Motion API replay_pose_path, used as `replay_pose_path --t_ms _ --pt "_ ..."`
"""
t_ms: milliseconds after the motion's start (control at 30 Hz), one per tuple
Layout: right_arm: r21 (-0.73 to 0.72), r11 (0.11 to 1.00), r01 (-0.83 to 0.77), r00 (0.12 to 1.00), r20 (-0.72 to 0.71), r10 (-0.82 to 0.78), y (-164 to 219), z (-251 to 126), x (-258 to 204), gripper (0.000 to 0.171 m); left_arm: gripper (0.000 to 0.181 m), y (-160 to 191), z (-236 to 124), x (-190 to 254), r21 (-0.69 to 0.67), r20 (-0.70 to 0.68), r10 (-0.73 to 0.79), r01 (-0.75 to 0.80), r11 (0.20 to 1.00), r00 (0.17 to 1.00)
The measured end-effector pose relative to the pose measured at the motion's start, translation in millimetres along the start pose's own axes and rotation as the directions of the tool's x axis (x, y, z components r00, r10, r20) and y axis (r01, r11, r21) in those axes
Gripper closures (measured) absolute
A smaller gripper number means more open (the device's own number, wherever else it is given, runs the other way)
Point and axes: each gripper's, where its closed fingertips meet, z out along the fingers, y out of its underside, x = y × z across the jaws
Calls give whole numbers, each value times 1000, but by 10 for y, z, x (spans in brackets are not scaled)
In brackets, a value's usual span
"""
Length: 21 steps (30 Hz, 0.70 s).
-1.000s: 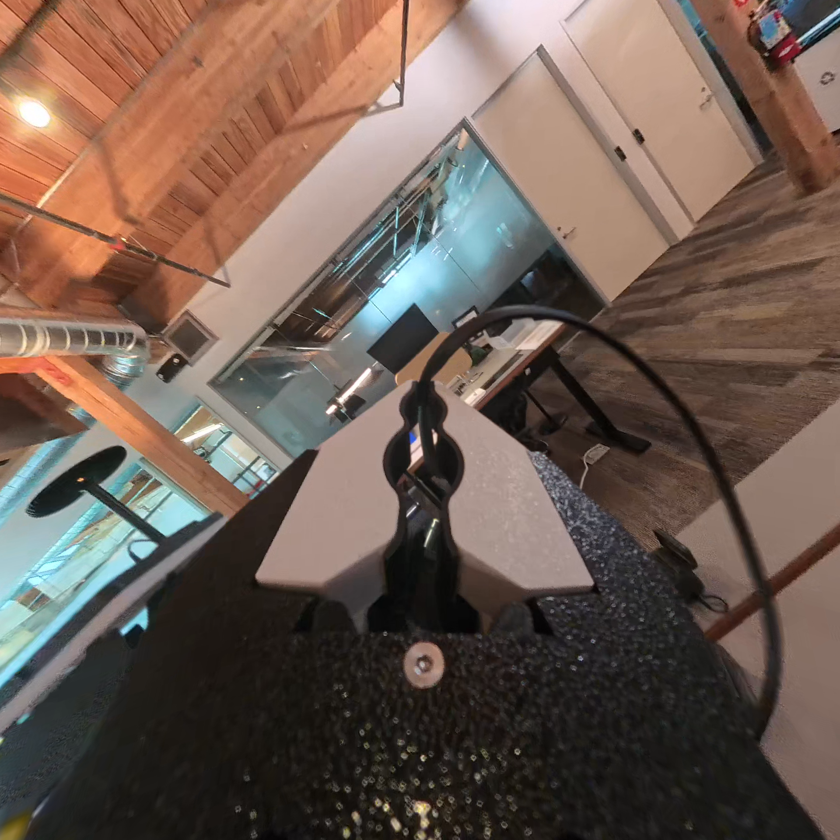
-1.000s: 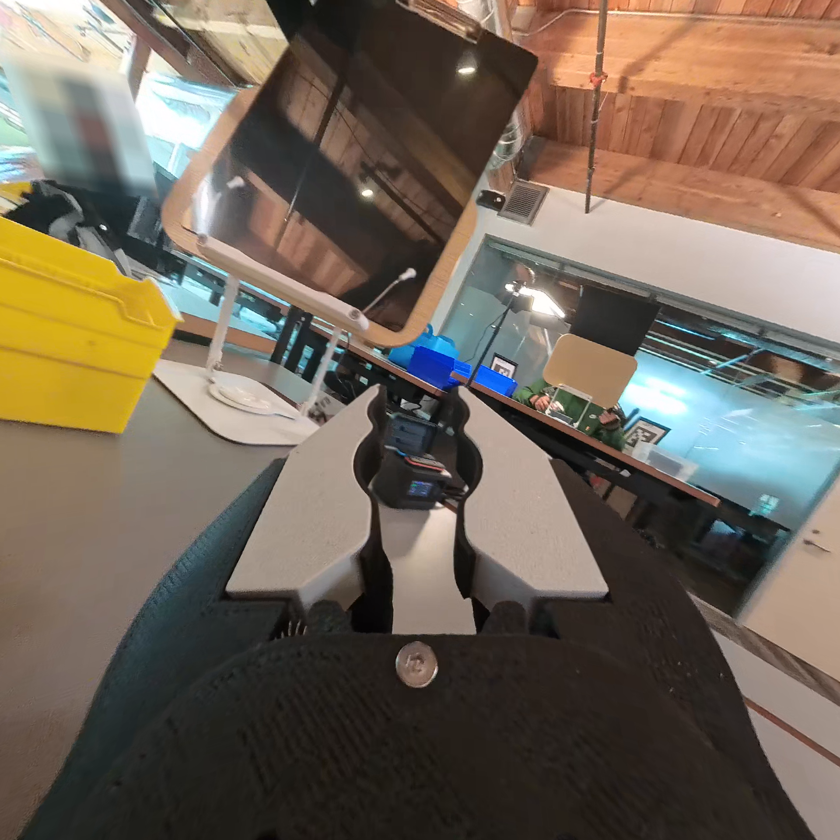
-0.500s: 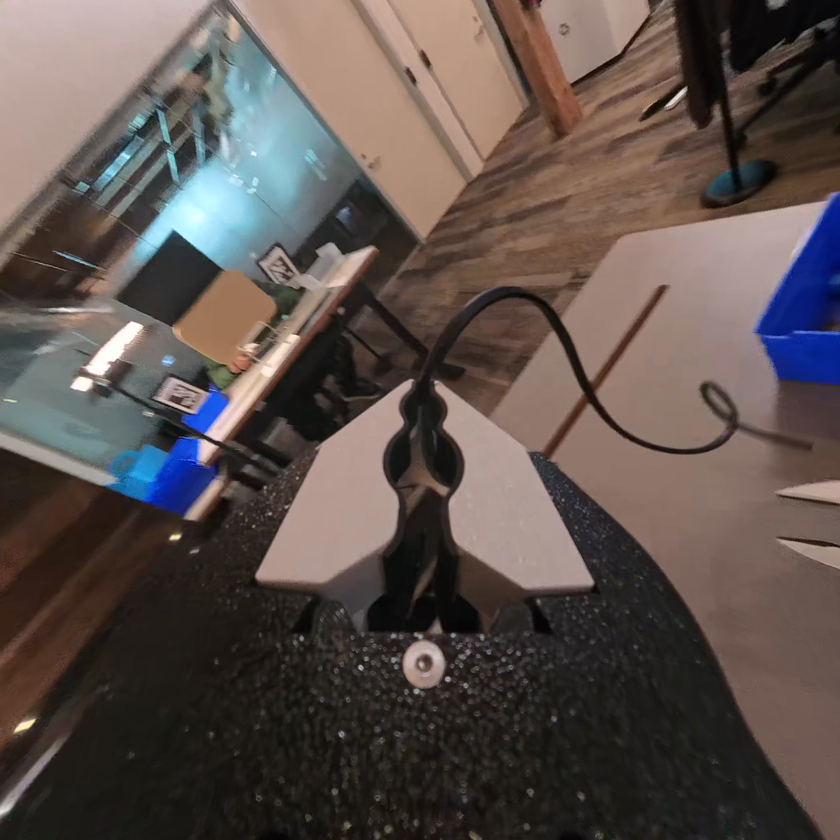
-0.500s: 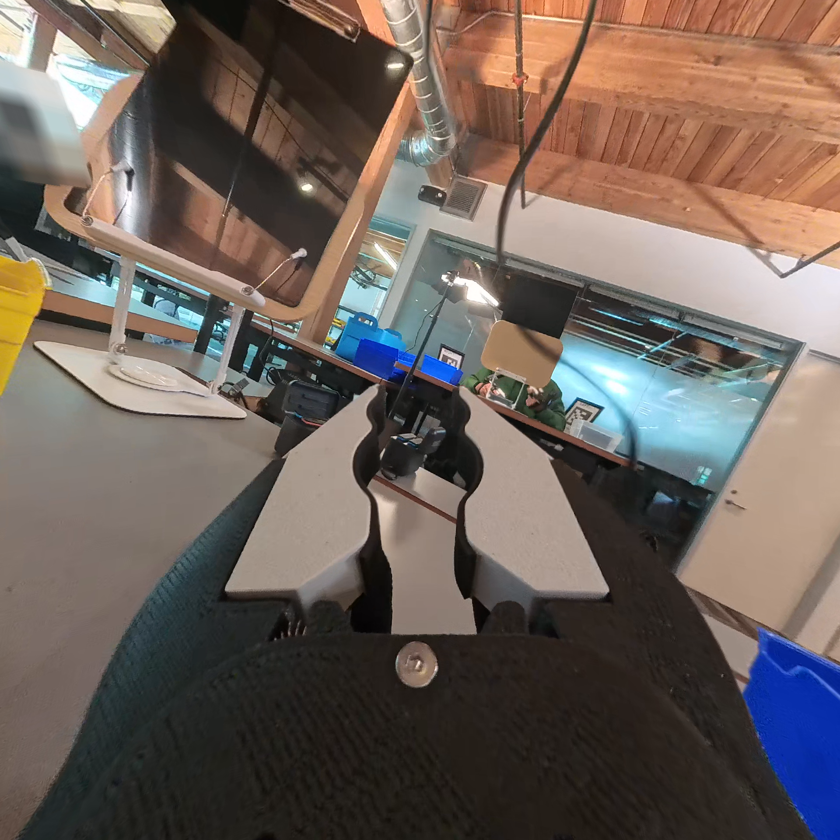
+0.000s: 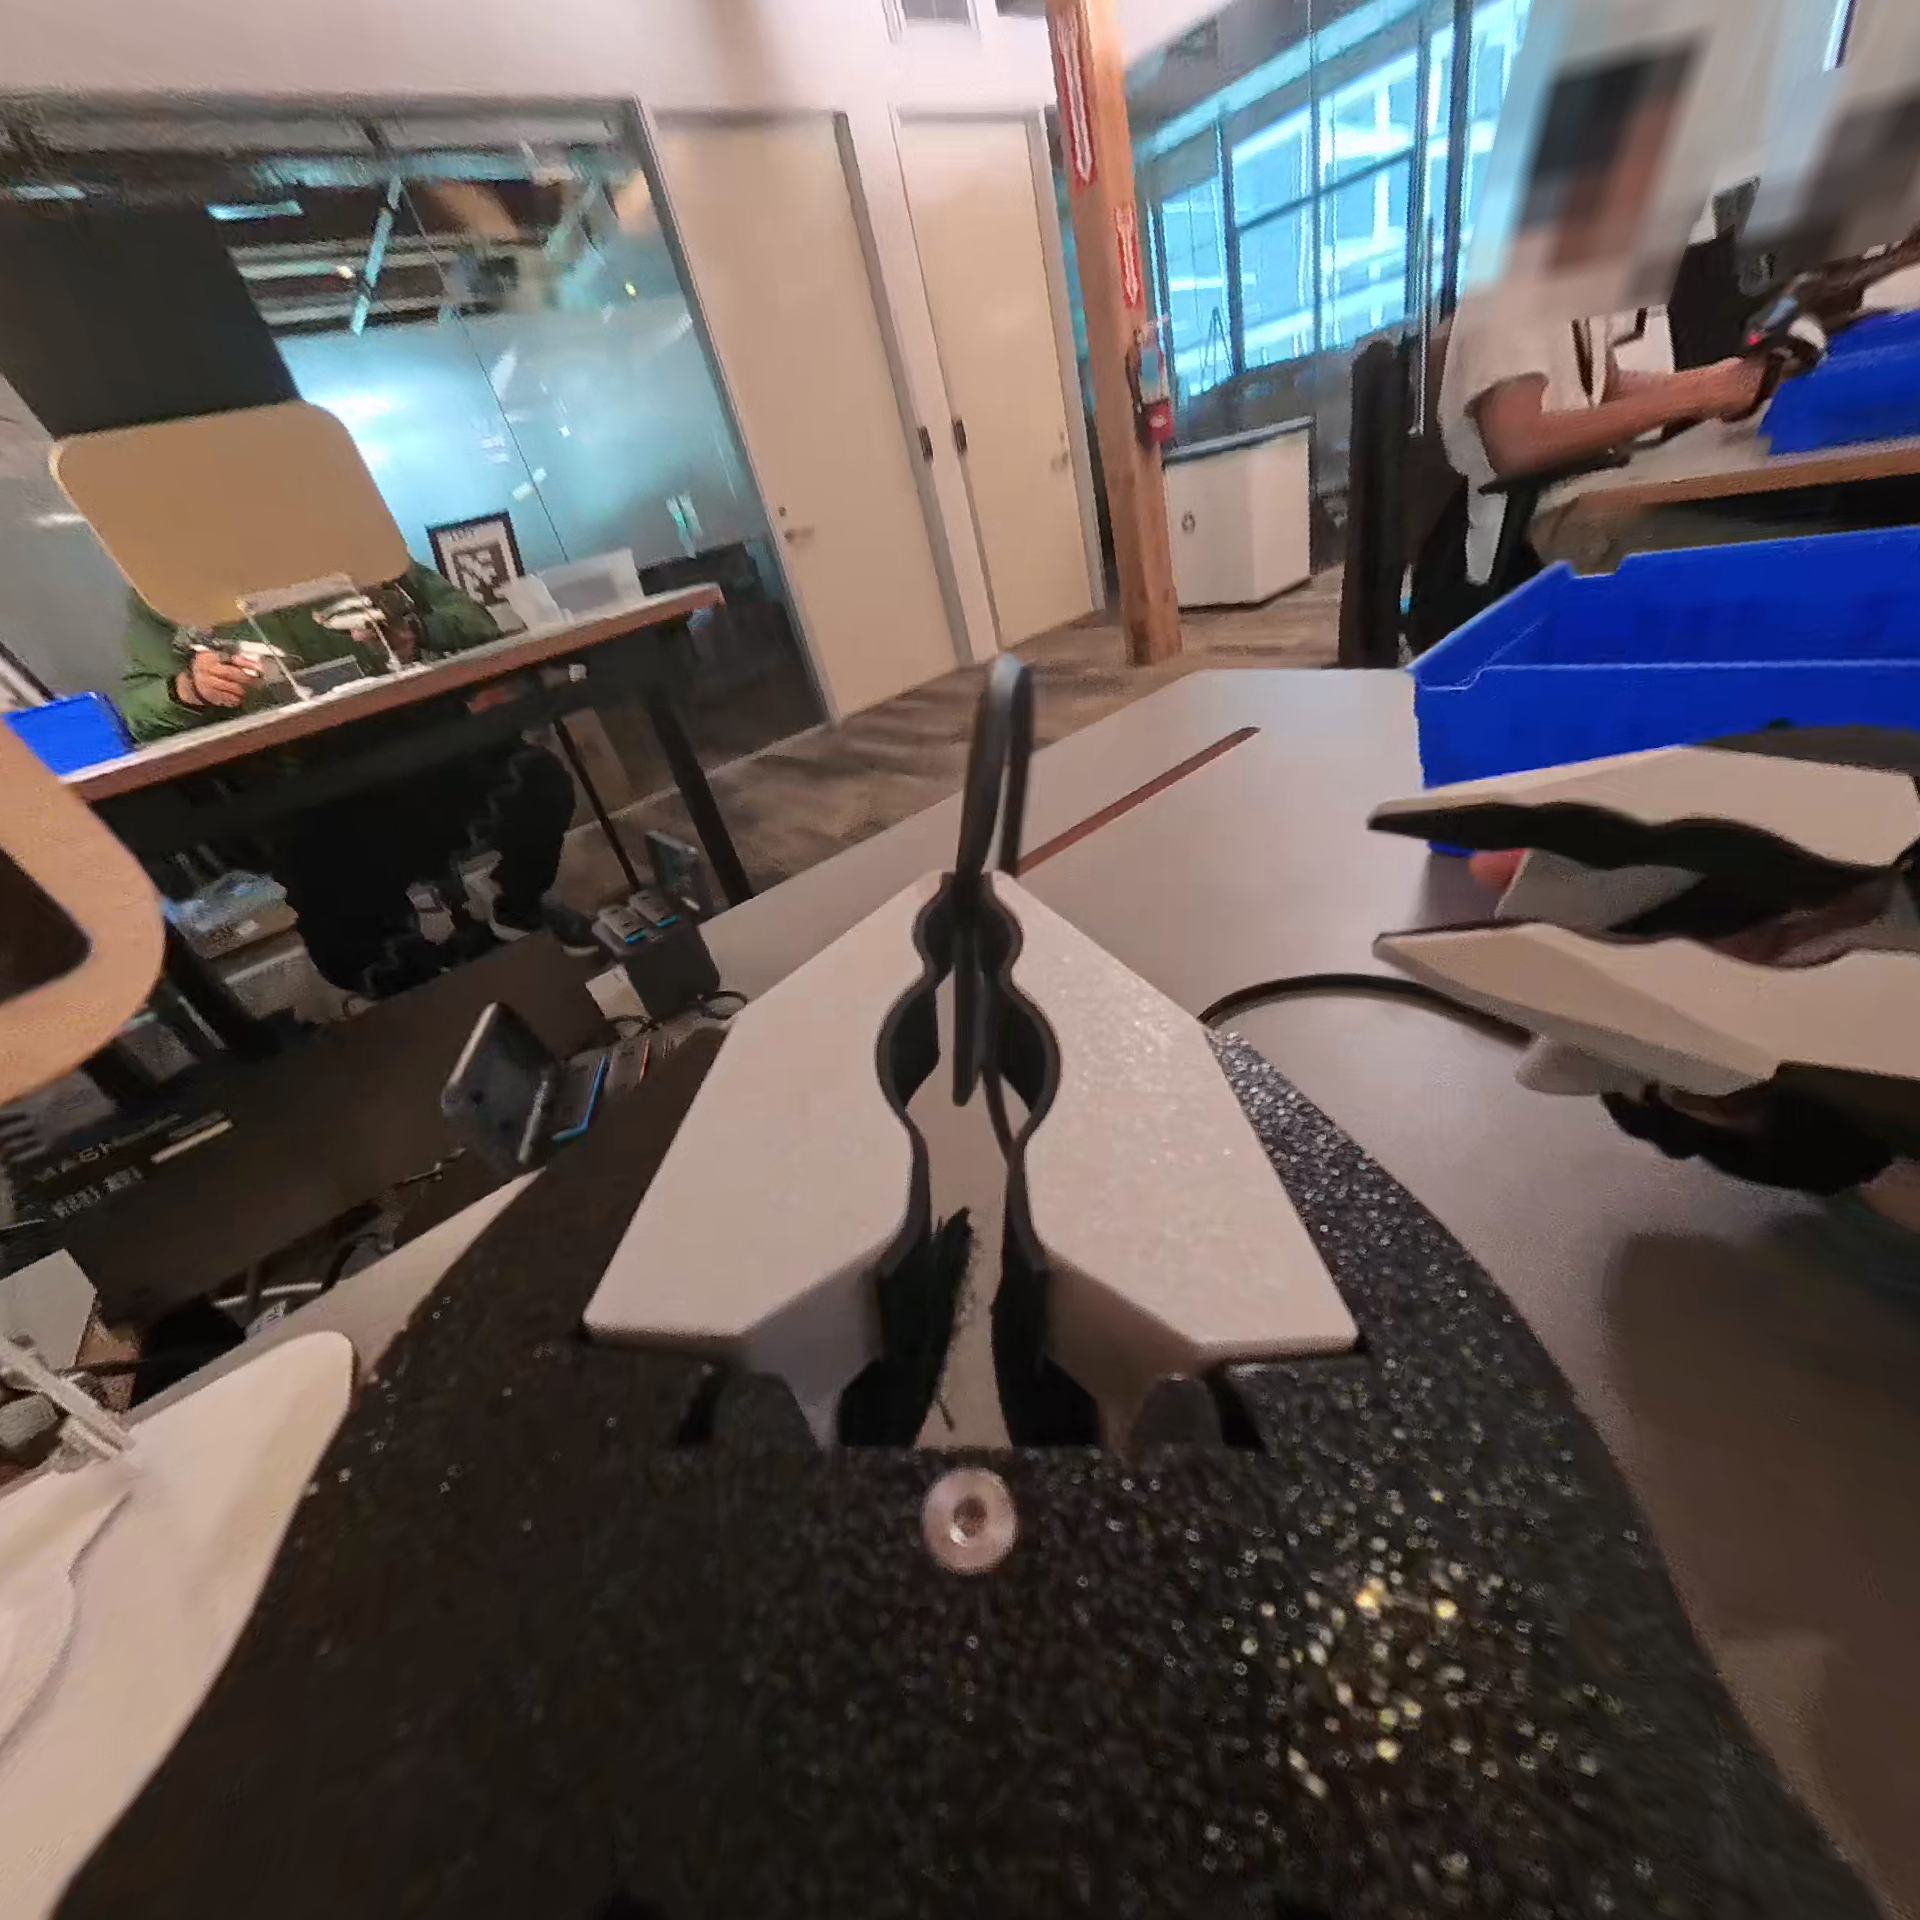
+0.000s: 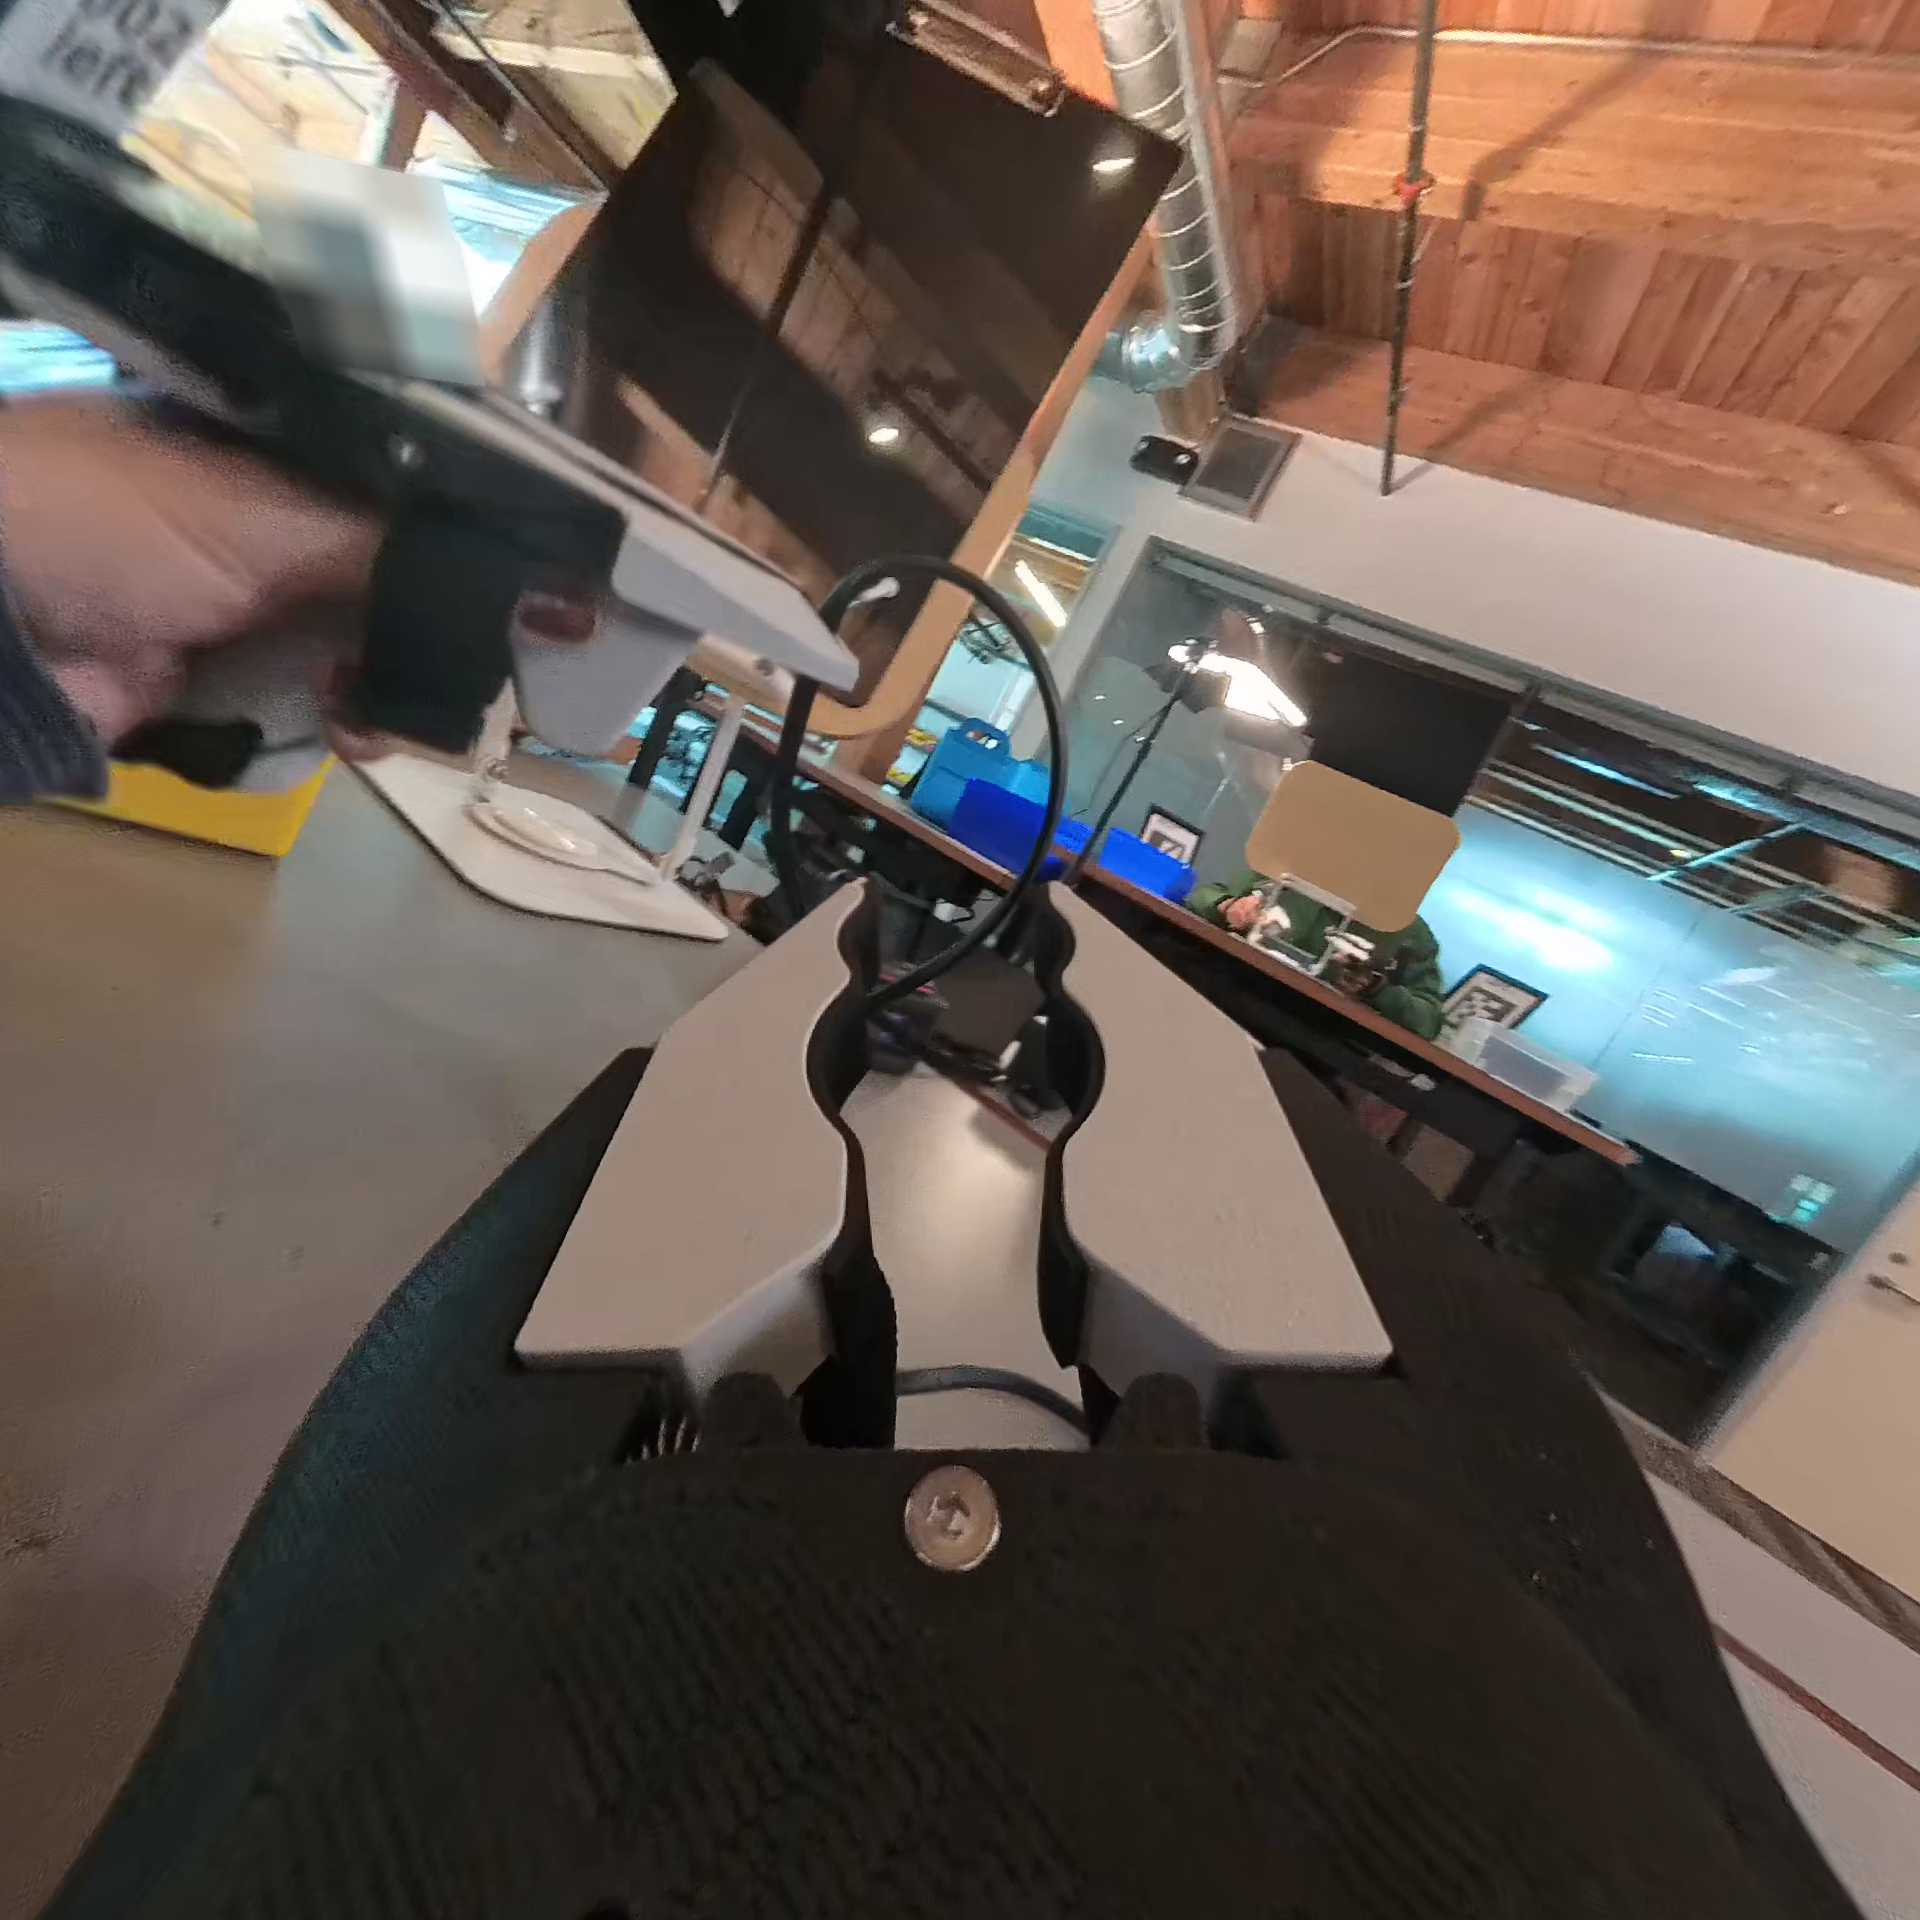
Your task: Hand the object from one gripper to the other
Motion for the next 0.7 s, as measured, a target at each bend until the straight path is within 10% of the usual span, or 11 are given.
replay_pose_path --t_ms 367,567,700 --pt "-92 982 -168 942 279 187 114 84 -505 148 181 349 -182 505 126 -339 -159 213 969 927" --pt "-304 729 -613 577 458 676 35 -20 -547 145 181 365 -258 773 88 -531 -144 224 971 835" --pt "-426 445 -788 237 457 857 -77 -52 -494 141 181 531 -284 918 103 -540 82 -31 994 838"
